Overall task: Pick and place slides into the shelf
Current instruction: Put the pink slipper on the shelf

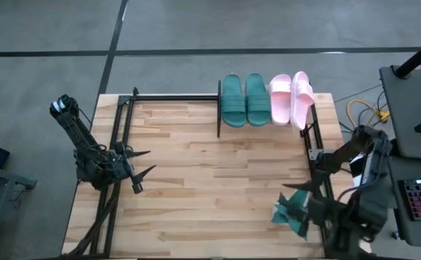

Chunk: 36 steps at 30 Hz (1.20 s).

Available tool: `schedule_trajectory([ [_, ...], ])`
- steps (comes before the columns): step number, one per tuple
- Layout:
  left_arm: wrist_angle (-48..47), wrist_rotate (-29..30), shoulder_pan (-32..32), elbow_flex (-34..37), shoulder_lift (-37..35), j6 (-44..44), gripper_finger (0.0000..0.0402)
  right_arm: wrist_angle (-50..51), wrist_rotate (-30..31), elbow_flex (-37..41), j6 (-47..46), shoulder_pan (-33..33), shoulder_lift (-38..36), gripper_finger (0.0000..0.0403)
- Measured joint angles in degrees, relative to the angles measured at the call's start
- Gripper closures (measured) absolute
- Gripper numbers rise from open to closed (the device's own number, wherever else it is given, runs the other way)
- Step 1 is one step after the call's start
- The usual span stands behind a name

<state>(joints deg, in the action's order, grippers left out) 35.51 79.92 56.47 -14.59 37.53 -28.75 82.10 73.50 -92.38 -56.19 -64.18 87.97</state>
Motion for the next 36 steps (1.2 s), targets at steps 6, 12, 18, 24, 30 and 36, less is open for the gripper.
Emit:
schedule_trajectory([
  [6,0.0,0.0,0.0,0.0,0.8,0.0,0.0171,7.7,-13.2,2.9,-6.1,4.3,4.2,0.0182],
  [12,0.0,0.0,0.0,0.0,0.8,0.1,0.0171,7.9,-20.0,6.5,-5.7,11.9,4.4,0.0182],
  [18,0.0,0.0,0.0,0.0,0.7,0.1,0.0171,7.9,-11.1,7.3,-6.7,18.4,0.5,0.0182],
  [24,0.1,0.0,0.0,0.0,1.2,0.1,0.0171,7.9,-4.1,7.7,2.3,30.5,-6.1,0.0184],
  [30,0.0,0.0,0.0,0.0,1.8,0.0,0.0171,3.0,-5.2,8.3,19.4,49.9,-13.8,0.0201],
  [36,0.0,0.0,0.0,0.0,1.7,0.1,0.0171,-16.1,-20.0,10.1,51.6,71.3,-18.7,0.0211],
])
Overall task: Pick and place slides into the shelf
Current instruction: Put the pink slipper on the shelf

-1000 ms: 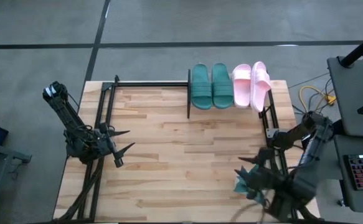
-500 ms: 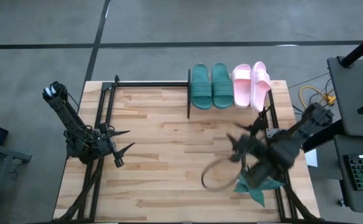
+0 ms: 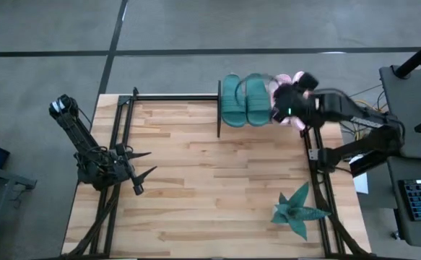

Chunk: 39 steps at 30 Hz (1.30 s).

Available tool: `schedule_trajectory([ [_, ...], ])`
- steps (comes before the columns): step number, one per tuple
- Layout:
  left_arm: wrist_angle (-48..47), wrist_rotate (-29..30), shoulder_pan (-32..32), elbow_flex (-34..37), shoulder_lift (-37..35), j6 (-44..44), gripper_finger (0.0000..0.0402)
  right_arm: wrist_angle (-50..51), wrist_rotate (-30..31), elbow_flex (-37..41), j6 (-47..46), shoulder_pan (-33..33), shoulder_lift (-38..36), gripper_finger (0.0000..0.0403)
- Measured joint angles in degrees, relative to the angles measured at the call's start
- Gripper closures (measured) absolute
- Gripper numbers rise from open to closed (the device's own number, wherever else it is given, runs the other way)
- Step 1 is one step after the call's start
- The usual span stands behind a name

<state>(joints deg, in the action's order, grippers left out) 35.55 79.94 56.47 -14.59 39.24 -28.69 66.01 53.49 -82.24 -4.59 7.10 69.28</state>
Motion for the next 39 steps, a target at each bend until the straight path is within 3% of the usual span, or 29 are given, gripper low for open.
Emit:
schedule_trajectory([
  [6,0.0,0.0,0.0,0.0,1.1,1.4,0.0171,13.8,-1.3,-0.4,3.9,14.6,-0.4,0.0211],
  [10,0.0,0.0,0.0,0.0,1.6,1.4,0.0171,21.0,-6.1,-0.3,2.5,15.5,-2.0,0.0212],
  [14,0.0,0.0,0.0,0.0,2.2,3.0,0.0171,24.1,-7.0,1.8,5.2,14.8,-6.0,0.0212],
  [23,0.0,0.0,0.0,0.0,4.2,4.4,0.0171,11.8,-14.5,14.3,19.7,14.8,-17.5,0.0211],
  [27,0.0,0.0,0.0,0.0,4.1,4.4,0.0171,4.1,-13.5,19.9,27.2,14.8,-19.7,0.0211],
  [31,0.0,0.0,0.0,0.0,3.9,4.3,0.0171,-2.4,-7.6,23.4,30.7,14.8,-19.8,0.0211],
  [39,0.0,0.0,0.0,0.0,4.7,4.3,0.0171,-4.1,-6.6,25.1,35.7,16.6,-19.3,0.0211],
])
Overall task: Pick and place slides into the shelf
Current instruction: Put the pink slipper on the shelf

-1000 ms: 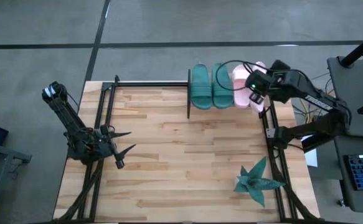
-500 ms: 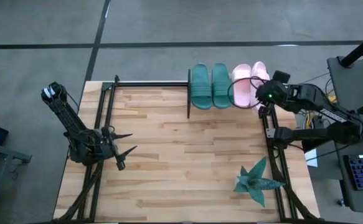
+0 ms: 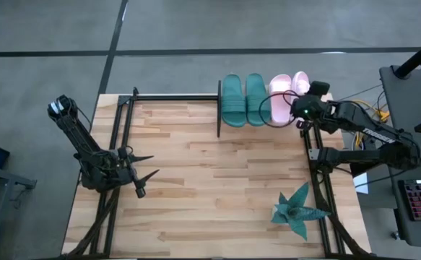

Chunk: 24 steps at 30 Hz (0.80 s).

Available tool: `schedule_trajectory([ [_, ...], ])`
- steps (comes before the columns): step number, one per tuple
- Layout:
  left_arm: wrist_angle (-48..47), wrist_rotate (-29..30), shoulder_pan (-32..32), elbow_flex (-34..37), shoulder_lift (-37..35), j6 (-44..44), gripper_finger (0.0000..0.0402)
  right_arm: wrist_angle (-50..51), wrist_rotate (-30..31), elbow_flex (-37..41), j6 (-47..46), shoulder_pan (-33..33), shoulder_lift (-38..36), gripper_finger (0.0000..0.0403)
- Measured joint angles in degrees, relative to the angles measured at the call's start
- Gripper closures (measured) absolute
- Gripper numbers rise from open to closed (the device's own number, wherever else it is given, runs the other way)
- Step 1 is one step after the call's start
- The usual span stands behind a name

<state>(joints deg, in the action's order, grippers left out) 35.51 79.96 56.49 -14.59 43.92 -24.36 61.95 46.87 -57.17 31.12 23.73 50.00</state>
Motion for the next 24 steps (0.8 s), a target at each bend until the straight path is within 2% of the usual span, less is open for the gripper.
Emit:
schedule_trajectory([
  [7,0.0,0.0,0.0,0.0,0.7,0.0,0.0171,-1.2,0.8,0.0,2.0,3.5,0.4,0.0224],
  [18,0.0,0.0,0.0,0.0,0.9,0.0,0.0171,-7.2,0.6,0.0,7.2,8.1,5.2,0.0241],
  [24,0.0,0.0,0.0,0.0,1.6,0.0,0.0171,-7.3,0.6,0.0,8.2,10.6,7.1,0.0257],
])
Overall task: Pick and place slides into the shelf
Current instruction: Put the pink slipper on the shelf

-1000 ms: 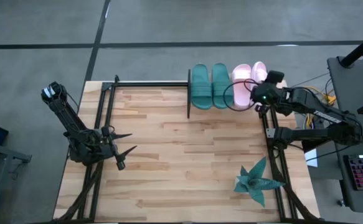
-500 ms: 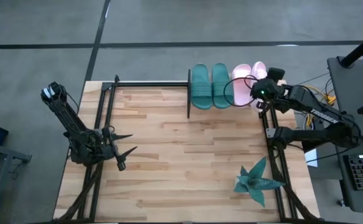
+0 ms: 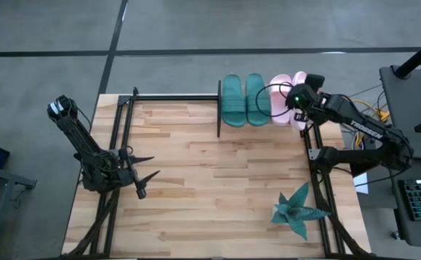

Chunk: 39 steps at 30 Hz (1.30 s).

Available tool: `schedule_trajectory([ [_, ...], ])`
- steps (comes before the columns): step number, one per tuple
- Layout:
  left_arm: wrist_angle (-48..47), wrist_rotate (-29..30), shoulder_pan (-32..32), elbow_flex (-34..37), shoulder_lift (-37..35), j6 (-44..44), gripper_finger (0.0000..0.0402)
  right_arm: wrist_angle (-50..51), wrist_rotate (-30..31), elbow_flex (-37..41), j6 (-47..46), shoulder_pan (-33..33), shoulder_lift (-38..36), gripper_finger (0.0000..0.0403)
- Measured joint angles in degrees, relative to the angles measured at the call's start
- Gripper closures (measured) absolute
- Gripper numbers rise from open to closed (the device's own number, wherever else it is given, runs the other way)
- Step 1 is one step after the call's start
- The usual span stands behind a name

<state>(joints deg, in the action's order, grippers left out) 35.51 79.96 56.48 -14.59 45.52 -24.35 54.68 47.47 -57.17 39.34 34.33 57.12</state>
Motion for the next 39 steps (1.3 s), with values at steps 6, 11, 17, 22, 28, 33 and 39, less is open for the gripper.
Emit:
schedule_trajectory([
  [6,0.0,0.0,0.0,0.0,0.5,0.0,0.0171,0.2,0.4,0.0,1.8,0.6,0.4,0.0325],
  [11,0.0,0.0,0.0,0.0,0.5,0.0,0.0171,1.7,2.5,0.0,1.8,0.5,0.4,0.0386],
  [17,0.0,0.0,0.0,0.0,0.5,0.1,0.0171,4.5,4.9,-0.6,1.9,0.4,0.4,0.0389],
  [22,0.0,0.0,0.0,0.0,0.3,0.1,0.0171,5.4,10.0,-2.2,3.9,-1.2,0.4,0.0391],
  [28,0.0,0.0,0.0,0.0,0.0,0.1,0.0171,8.3,11.3,-6.3,4.5,-4.4,0.7,0.0391],
  [33,0.0,0.0,0.0,0.0,0.0,0.2,0.0171,16.9,11.2,-8.7,2.5,-5.6,3.9,0.0392],
  [39,0.0,0.0,0.0,0.0,0.1,0.2,0.0171,18.9,11.1,-8.9,0.9,-5.9,9.2,0.0392],
])
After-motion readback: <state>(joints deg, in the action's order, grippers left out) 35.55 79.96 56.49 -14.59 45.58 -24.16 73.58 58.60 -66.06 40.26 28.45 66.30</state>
